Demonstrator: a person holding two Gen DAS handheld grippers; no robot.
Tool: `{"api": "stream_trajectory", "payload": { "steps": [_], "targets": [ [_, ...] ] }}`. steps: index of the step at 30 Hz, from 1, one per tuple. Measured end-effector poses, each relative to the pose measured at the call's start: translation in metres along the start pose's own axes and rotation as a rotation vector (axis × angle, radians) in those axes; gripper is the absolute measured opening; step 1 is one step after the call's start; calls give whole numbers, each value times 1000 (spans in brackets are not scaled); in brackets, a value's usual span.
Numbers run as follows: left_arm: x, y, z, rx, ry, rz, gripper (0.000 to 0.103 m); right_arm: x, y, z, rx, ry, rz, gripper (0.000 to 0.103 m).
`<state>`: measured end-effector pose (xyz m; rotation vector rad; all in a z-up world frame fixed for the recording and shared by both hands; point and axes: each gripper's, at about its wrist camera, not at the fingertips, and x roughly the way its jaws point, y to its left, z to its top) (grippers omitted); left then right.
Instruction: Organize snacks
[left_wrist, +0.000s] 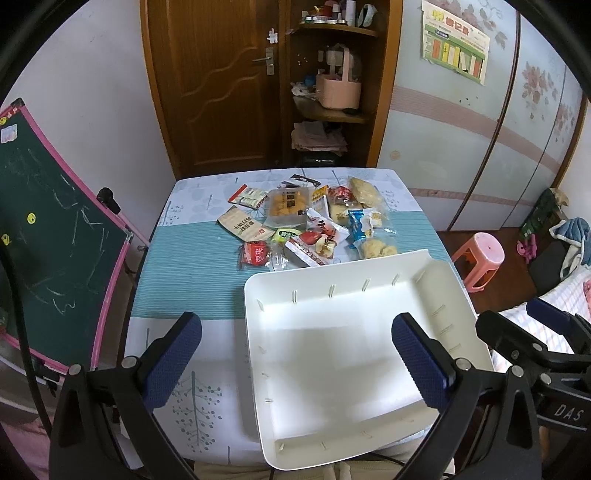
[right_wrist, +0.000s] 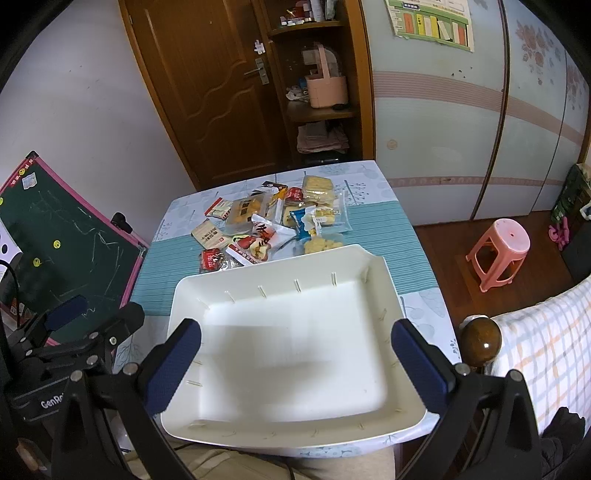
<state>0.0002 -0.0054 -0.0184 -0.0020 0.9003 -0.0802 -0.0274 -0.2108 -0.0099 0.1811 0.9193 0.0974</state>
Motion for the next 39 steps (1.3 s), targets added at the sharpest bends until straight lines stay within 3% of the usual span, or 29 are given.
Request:
{"api": "stream_trajectory", "payload": {
  "steps": [15,23,30,35,39],
  "targets": [
    [-2,-3,4,18,-12,4,102,-1,2,1,-5,-3,0,103],
    [-3,-5,6,25,-10,-14,95,0,12,7,-24,-8,7,103],
    [-3,-6,7,46,-11,-10,94,-6,11,14,-57,-44,7,103],
    [-3,-2,31,90,0,4,94,-8,6,31,-76,-54,9,103],
    [-20,22,71,50,-112,45,94,-16,3,57,-119,-103,-11,103]
  ]
}}
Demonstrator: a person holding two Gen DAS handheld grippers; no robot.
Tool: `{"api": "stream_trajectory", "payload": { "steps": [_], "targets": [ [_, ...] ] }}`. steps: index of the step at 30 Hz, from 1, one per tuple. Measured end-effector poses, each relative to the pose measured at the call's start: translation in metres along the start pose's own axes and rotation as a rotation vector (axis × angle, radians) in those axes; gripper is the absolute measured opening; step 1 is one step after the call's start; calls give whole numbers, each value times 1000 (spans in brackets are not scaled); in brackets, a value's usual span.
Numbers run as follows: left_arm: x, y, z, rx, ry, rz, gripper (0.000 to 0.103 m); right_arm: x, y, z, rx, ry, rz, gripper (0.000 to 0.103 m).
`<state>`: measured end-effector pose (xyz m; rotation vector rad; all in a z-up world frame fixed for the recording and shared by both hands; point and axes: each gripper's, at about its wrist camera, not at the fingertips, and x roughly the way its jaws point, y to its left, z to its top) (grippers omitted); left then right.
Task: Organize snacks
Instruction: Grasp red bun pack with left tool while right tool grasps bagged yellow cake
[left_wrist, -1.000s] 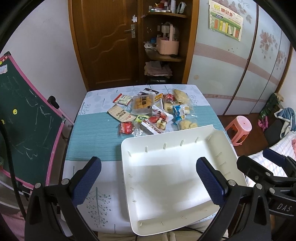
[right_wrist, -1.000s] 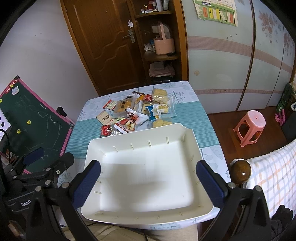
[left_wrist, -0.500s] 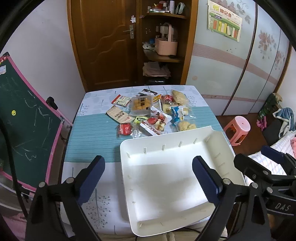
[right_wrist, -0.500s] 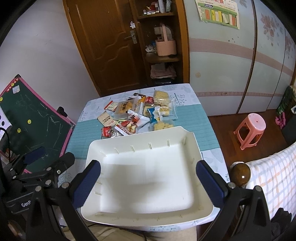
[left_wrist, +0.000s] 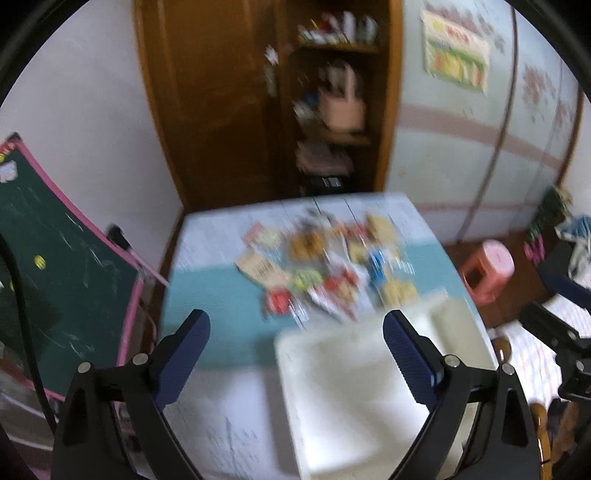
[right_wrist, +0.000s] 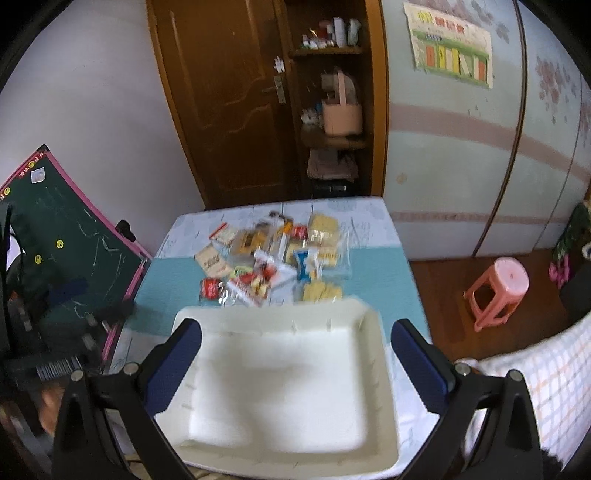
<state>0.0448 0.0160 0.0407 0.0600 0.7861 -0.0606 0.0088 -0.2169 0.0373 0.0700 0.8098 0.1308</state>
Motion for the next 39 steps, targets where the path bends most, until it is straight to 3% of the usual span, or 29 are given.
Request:
{"api": "stream_trajectory", "payload": {
  "steps": [6,9,13,15,17,24,30,34,39],
  "targets": [
    [-7,31,53,5,-149,41,94,-5,-13,51,-25,-121,-90,103],
    [10,40,72,16,-131,61,94,13,-21,73,-22,-131,-110,103],
    [60,55,91,5,26,-18,95,63,-29,96,-45,-29,-126,103],
    [90,57,90,21,71,-16,95,86,-31,98,-56,31,-94,103],
    [113,54,82,44,107,14,94,121,-38,97,-39,110,-54,103],
    [219,54,40,27,371,-30,93,221,-43,74,-22,331,3,102],
    [285,54,0,10,542,-60,93,291,-45,38,18,538,-8,95],
    [312,58,-16,-33,613,-89,92,322,-46,19,58,640,-3,94],
    [332,53,-24,-61,651,-132,92,339,-37,8,45,700,-6,94]
  ]
}}
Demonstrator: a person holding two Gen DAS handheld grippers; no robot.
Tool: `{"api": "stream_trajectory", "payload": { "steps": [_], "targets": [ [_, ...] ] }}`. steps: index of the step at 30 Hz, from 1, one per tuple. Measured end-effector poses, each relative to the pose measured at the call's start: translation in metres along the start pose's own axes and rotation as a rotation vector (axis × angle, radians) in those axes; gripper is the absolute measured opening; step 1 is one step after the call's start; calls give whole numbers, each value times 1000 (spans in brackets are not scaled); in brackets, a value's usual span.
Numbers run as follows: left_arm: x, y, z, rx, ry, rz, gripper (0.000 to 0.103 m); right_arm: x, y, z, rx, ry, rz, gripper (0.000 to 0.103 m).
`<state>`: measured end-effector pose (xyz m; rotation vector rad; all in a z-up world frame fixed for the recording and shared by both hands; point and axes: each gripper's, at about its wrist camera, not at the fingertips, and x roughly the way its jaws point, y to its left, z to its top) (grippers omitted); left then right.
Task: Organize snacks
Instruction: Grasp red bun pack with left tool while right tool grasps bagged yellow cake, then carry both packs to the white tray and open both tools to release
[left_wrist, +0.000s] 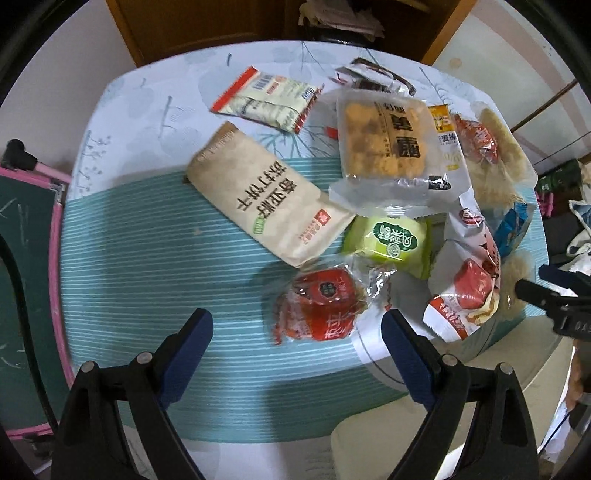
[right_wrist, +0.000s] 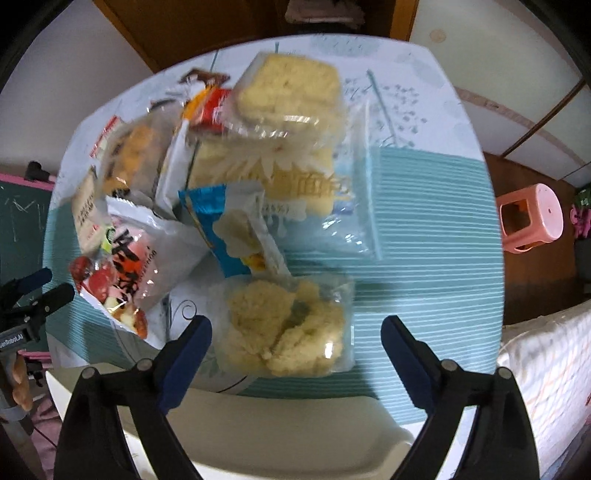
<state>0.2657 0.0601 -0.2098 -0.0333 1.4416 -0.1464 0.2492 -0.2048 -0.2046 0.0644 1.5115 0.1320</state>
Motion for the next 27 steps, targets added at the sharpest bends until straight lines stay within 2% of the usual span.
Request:
{"api": "stream_trajectory", "payload": {
  "steps": [6,7,9,10,11,13,15,20,23,27],
  "targets": [
    [19,-10,3,0,26,2,92,29,11,0,1,92,-11,93],
    [22,-11,3,-1,29,2,91,33,13,-1,-6,103,-18,88],
    [27,-12,3,-10,44,-3,78,38,16,-5,-18,107,-24,84],
    [34,-14,1,-19,54,-21,66,40,17,-8,-23,95,-26,80],
    [38,-13,1,-30,66,-41,64,41,18,-10,-23,87,-24,78],
    [36,-17,0,-28,33,-44,57,34,19,-14,-16,74,-4,69],
    [34,-20,-3,-20,11,-48,54,27,21,-17,-10,62,3,67],
    [15,-23,-21,-22,-62,-15,53,-5,20,-35,20,-39,23,65],
    [-21,-27,-36,-41,-131,-8,53,-33,14,-46,47,-130,40,65],
    [-88,-32,-60,-53,-280,-12,53,-81,6,-59,88,-287,57,65]
  ]
}}
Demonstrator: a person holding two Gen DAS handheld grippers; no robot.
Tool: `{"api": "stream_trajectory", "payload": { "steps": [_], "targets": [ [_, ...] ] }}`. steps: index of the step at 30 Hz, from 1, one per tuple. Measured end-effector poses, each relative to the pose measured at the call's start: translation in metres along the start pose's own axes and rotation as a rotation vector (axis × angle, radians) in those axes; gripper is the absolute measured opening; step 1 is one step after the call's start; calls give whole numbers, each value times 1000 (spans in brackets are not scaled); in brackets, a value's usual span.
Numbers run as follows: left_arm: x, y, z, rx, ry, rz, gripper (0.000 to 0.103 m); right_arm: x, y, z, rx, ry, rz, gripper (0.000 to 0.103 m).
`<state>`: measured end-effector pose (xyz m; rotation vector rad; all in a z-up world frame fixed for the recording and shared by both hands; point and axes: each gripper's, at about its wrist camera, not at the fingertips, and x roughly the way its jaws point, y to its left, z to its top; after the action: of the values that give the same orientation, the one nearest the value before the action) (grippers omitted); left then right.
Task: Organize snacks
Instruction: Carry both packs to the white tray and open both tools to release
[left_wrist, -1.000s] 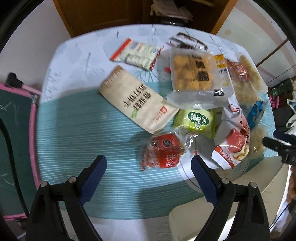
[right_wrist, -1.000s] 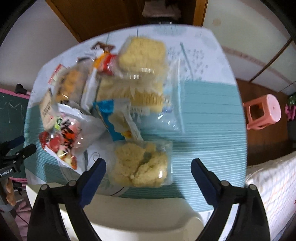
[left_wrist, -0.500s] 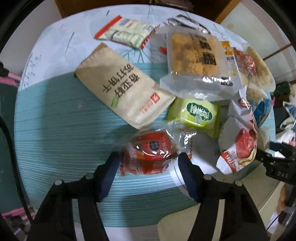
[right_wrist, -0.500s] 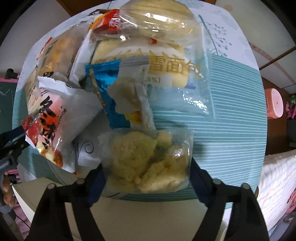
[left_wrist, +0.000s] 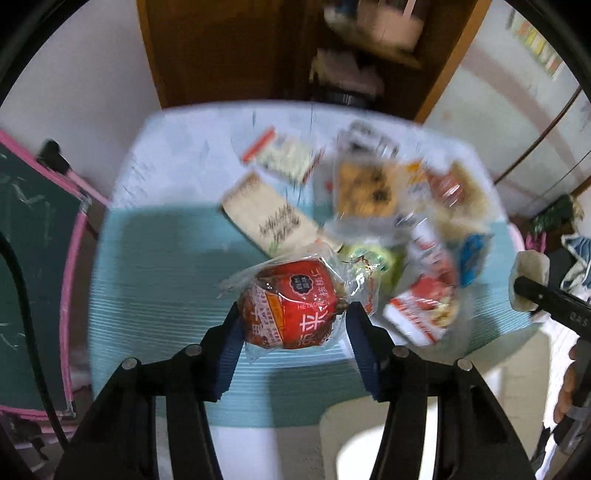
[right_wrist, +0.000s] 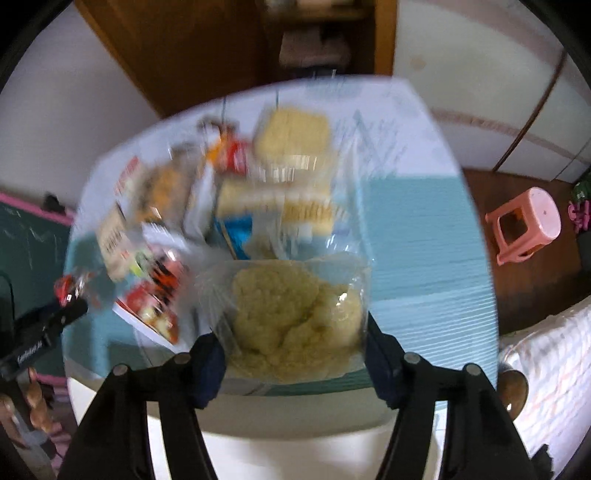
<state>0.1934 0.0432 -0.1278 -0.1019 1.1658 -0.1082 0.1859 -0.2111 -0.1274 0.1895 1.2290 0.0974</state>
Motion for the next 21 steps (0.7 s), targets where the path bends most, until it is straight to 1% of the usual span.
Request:
{"api": "stream_trajectory", "payload": {
  "steps": [1,3,4,5,7,9,11,13,15,17,19,21],
  "targets": [
    [-16,1,2,4,-32,-9,53,-20,-8,1,14,-50,9,65],
    [-51,-7,-5,17,-101,-36,53,-39,-7,-1,27,-116,33,65],
    [-69,-9,-12,29,-133,-58,53,-57,-4,-2,32,-166,56,65],
    [-81,-13,-14,40,-155,-78,53,-69,-3,-4,29,-195,70,65],
    [-109,-22,-29,71,-198,-122,54,-94,3,-16,14,-261,94,65],
    [-133,-36,-50,107,-237,-163,54,-126,10,-40,-3,-337,115,65],
    [-144,-50,-67,136,-264,-180,54,-142,13,-57,-6,-372,136,65],
    [-150,-59,-81,150,-277,-184,54,-152,12,-76,-2,-385,162,65],
    [-152,-67,-98,157,-273,-186,54,-153,14,-95,-1,-386,176,65],
    [-149,-72,-108,171,-259,-186,54,-156,16,-111,-16,-390,158,65],
    [-149,-79,-123,219,-253,-157,54,-159,18,-123,-33,-399,129,65],
    [-147,-83,-134,261,-268,-111,54,-159,17,-136,-49,-407,108,65]
  ]
}}
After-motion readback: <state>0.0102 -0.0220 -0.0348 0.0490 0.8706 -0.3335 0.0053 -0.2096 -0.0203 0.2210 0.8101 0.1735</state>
